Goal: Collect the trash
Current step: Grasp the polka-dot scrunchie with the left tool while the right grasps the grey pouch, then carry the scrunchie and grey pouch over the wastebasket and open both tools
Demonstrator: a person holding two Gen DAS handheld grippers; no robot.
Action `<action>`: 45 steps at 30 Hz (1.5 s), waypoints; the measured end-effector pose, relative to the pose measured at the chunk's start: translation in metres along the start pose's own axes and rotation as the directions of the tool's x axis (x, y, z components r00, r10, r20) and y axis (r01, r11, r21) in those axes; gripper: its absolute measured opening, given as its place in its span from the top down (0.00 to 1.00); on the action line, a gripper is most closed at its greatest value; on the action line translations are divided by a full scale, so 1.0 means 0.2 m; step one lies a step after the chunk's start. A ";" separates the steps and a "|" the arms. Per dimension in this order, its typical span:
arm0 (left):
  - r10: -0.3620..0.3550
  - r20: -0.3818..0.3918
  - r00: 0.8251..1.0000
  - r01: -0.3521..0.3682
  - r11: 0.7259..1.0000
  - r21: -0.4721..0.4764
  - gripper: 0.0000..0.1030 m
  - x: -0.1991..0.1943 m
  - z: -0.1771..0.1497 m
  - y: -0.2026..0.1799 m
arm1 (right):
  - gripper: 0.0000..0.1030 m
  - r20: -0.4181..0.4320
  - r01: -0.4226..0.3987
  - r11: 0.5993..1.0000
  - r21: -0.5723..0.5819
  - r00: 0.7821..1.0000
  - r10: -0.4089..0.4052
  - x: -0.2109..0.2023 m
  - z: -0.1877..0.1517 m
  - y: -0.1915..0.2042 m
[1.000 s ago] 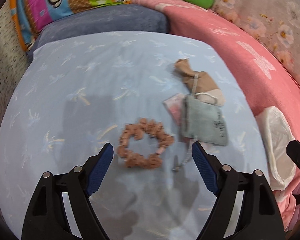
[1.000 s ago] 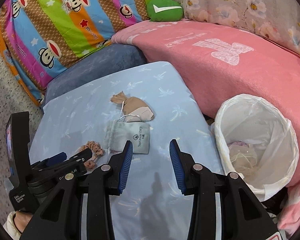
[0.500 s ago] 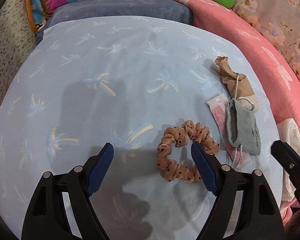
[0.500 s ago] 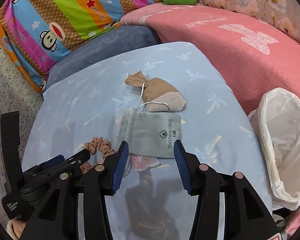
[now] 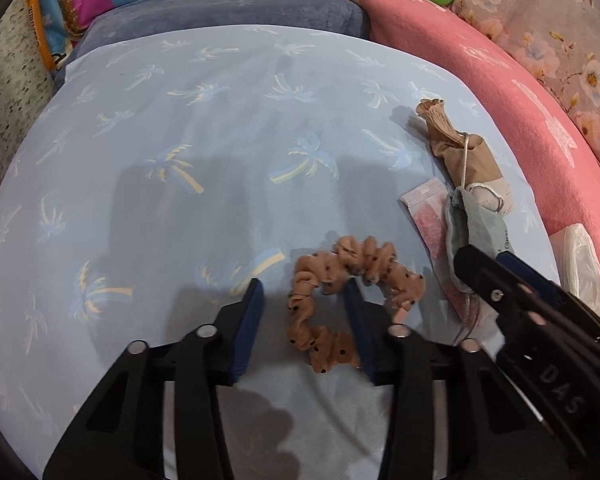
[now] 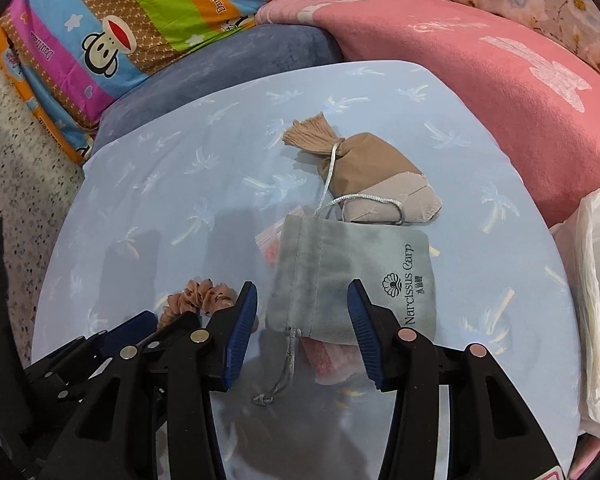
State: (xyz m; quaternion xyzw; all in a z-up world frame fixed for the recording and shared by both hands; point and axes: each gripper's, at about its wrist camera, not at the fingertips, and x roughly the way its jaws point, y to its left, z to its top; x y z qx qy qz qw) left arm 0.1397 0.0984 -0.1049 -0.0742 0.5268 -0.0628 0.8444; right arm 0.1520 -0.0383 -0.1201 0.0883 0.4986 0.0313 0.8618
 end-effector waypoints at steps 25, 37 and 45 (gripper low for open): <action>-0.083 0.075 0.994 0.073 0.990 0.121 0.91 -0.24 0.00 -0.31 | 0.96 0.184 -0.017 0.997 0.077 0.983 0.003 -0.53 -0.05 -0.26; -0.165 0.158 0.974 0.117 0.954 0.276 0.91 -0.45 0.02 -0.68 | 0.96 0.337 -0.011 0.987 0.161 0.941 -0.044 -0.95 -0.05 -0.52; -0.232 0.159 0.960 0.161 0.915 0.369 0.91 -0.51 -0.03 -0.94 | 0.96 0.380 0.036 0.976 0.214 0.917 -0.117 -1.12 -0.12 -0.72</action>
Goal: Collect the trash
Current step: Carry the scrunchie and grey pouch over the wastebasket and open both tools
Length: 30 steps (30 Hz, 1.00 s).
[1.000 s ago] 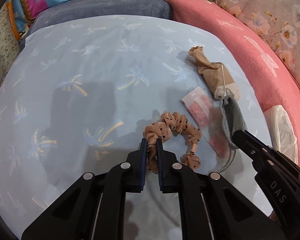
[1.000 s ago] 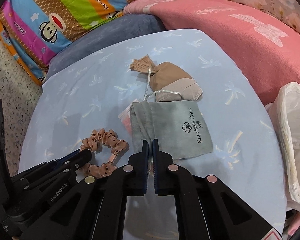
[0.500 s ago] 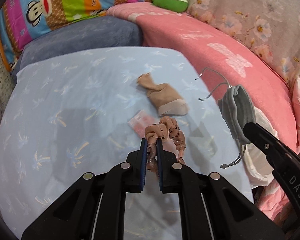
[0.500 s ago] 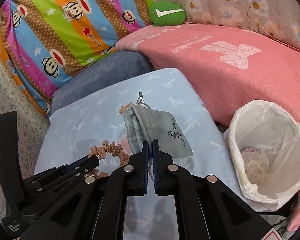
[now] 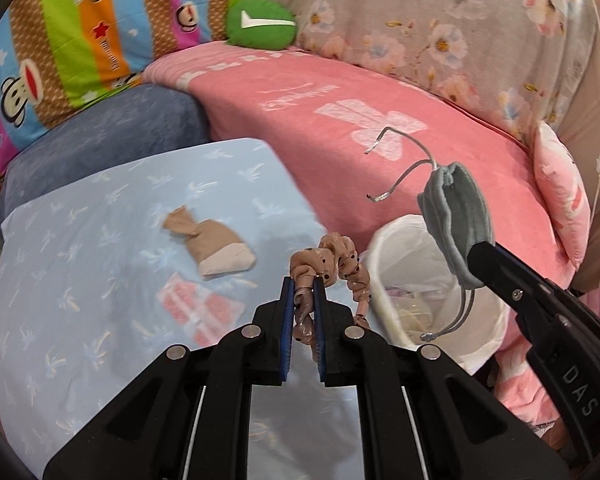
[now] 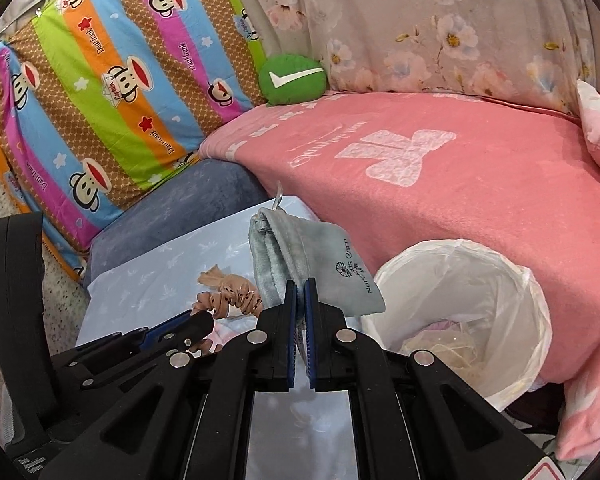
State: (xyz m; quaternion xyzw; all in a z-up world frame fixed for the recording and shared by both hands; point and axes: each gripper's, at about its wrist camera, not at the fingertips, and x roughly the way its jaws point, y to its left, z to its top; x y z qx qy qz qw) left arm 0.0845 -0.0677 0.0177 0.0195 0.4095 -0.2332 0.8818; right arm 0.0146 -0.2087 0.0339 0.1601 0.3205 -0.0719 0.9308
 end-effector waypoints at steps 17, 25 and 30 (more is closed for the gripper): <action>-0.098 -0.032 0.995 0.102 0.982 0.161 0.91 0.14 0.05 -0.49 | 0.96 0.012 0.124 0.985 0.119 0.992 -0.126 -0.09 -0.02 -0.48; -0.124 -0.050 0.991 0.131 0.971 0.201 0.89 0.21 0.06 -0.60 | 0.96 -0.009 0.153 0.974 0.165 0.988 -0.153 -0.05 -0.05 -0.61; -0.140 -0.086 0.986 0.154 0.968 0.199 0.87 0.27 0.06 -0.64 | 0.96 -0.020 0.164 0.970 0.179 0.986 -0.163 -0.02 -0.06 -0.65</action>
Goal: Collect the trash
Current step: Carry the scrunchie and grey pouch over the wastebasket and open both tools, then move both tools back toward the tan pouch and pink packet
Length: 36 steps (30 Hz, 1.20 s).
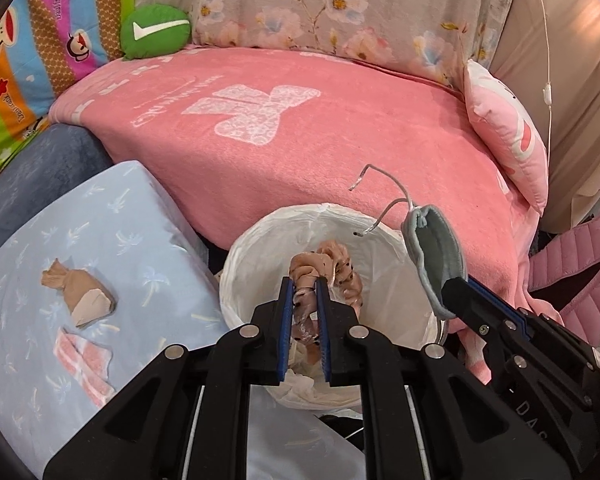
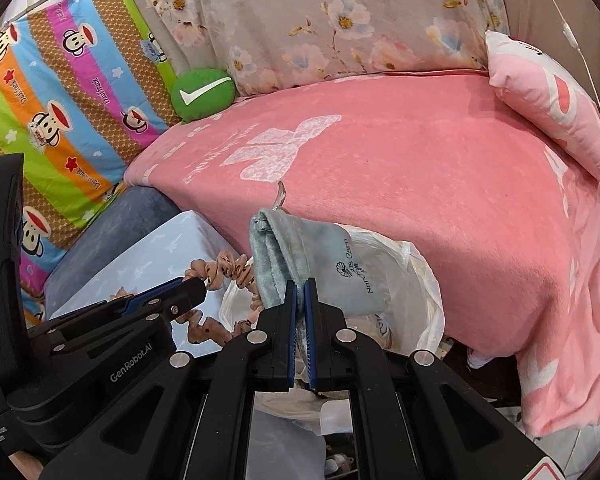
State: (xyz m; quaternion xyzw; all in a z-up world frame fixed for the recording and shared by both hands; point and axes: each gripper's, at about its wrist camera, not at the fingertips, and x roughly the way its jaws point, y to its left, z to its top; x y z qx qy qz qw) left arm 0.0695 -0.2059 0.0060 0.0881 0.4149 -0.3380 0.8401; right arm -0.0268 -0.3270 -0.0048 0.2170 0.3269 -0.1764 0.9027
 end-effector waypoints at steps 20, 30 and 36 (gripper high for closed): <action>0.126 -0.008 0.992 -0.126 0.985 -0.120 0.37 0.00 -0.08 0.21 | 0.88 -0.019 0.069 0.989 -0.132 0.997 -0.072 0.08 -0.04 0.16; 0.163 -0.020 0.986 -0.164 0.968 -0.190 0.37 -0.05 -0.14 0.36 | 0.83 -0.051 0.047 0.982 -0.182 0.997 -0.058 0.10 -0.08 0.28; 0.198 -0.030 0.980 -0.200 0.956 -0.216 0.37 -0.07 -0.19 0.44 | 0.82 -0.068 0.030 0.976 -0.214 0.997 -0.045 0.12 -0.11 0.36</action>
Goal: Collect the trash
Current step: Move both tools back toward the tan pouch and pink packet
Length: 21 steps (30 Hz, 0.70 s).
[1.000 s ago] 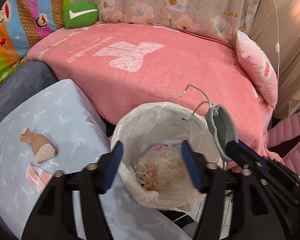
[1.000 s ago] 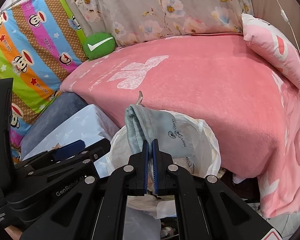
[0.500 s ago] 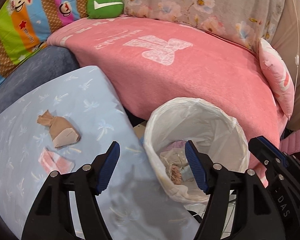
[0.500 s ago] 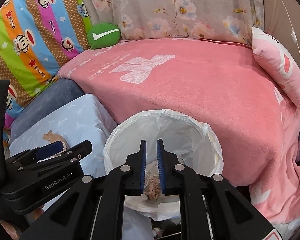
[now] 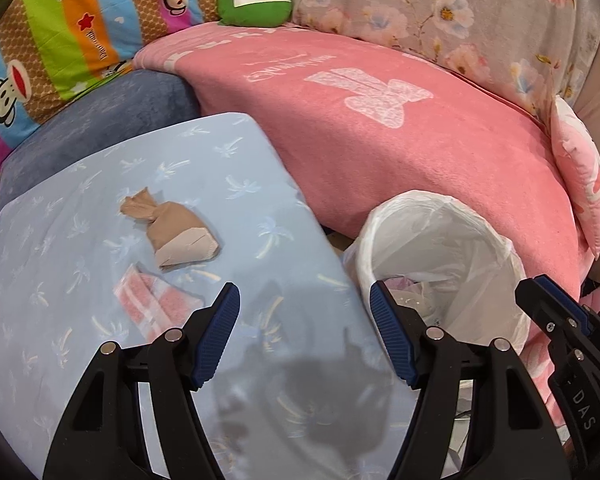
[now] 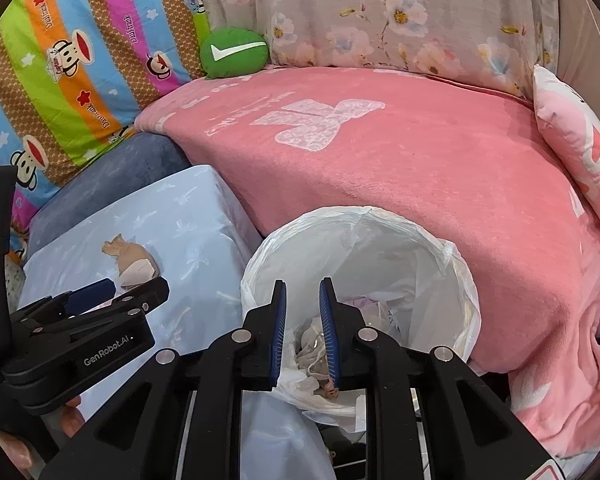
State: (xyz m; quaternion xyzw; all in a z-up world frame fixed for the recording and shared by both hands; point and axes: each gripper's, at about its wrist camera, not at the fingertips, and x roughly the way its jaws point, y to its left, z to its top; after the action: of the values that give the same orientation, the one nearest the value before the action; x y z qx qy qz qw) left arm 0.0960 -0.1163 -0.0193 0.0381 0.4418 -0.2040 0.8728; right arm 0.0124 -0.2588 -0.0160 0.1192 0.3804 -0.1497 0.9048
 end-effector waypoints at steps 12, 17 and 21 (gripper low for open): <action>0.064 -0.038 0.997 -0.067 0.993 -0.092 0.35 0.04 -0.06 0.24 | 0.82 -0.041 -0.032 0.998 -0.060 0.999 0.029 0.08 -0.02 0.18; 0.106 -0.066 0.992 -0.114 0.983 -0.141 0.27 0.07 -0.09 0.37 | 0.82 -0.064 -0.053 0.996 -0.076 0.997 0.049 0.13 -0.03 0.25; 0.135 -0.101 0.986 -0.152 0.970 -0.189 0.24 0.11 -0.13 0.48 | 0.82 -0.092 -0.080 0.993 -0.082 0.993 0.073 0.19 -0.04 0.31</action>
State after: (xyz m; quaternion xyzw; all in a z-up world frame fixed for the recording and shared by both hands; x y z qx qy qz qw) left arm 0.1256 -0.0286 -0.0634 -0.0073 0.4937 -0.0940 0.8645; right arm 0.0542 -0.2053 -0.0426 0.1015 0.4215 -0.0929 0.8963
